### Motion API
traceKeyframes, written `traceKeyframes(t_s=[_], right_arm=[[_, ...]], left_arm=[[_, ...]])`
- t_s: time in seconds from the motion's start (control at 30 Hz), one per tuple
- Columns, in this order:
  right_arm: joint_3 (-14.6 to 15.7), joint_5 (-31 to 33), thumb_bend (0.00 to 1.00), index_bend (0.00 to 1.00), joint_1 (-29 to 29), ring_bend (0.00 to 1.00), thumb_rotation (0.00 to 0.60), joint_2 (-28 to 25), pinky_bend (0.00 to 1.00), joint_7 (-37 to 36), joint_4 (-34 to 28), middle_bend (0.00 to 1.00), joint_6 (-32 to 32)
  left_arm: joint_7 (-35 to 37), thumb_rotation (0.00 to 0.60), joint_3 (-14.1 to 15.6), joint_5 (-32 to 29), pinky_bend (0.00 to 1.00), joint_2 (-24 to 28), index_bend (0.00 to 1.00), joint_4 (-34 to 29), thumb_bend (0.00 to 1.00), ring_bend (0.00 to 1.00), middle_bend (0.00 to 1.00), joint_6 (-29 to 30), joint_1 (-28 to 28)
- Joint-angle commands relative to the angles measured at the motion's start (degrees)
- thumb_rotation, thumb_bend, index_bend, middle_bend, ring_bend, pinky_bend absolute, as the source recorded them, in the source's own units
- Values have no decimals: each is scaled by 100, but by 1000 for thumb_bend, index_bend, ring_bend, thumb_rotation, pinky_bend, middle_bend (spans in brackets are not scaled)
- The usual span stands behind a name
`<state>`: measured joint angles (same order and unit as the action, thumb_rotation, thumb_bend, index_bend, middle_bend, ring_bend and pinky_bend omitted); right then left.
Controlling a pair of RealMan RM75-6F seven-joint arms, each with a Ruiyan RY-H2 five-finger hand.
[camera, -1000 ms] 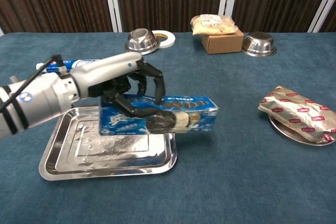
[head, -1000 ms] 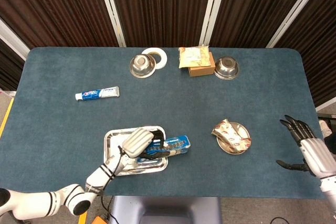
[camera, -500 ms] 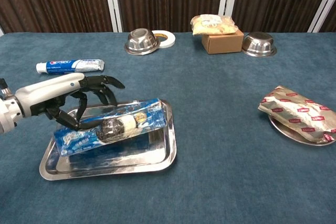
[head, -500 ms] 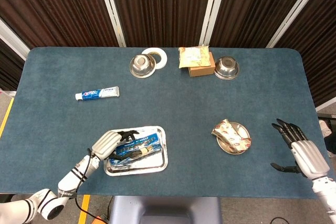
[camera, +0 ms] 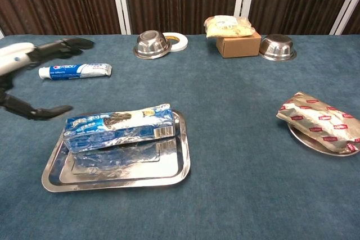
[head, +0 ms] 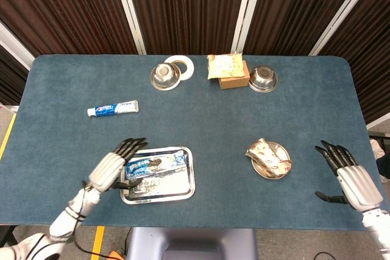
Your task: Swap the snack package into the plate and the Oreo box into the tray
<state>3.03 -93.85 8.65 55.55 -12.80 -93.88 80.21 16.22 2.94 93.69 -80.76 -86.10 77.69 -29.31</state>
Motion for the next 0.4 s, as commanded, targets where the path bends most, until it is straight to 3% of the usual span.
traceKeyframes(t_s=[0.03,0.13,0.23,0.4], right_arm=[[-9,194,180,0,-313,0,600,183,0,1076,-170,0,305],[-31,186,180,0,-555,0,600,438,0,1866,-201,0,682],[-16,-128,180,0,-644,0,600,670,0,2240,-86,0,959],[-41,-63,180,0,-608,0,600,716,0,2136,-30,0,811]], left_arm=[[-998,600,301,-37,26,491,0,-201,325,0,0,1215,1085],[-1209,600,267,-292,25,363,0,183,328,0,0,1839,1670],[-1347,600,161,-178,20,451,0,222,342,0,0,1988,1724],[-1365,600,187,-197,19,545,0,283,357,0,0,1596,1701]])
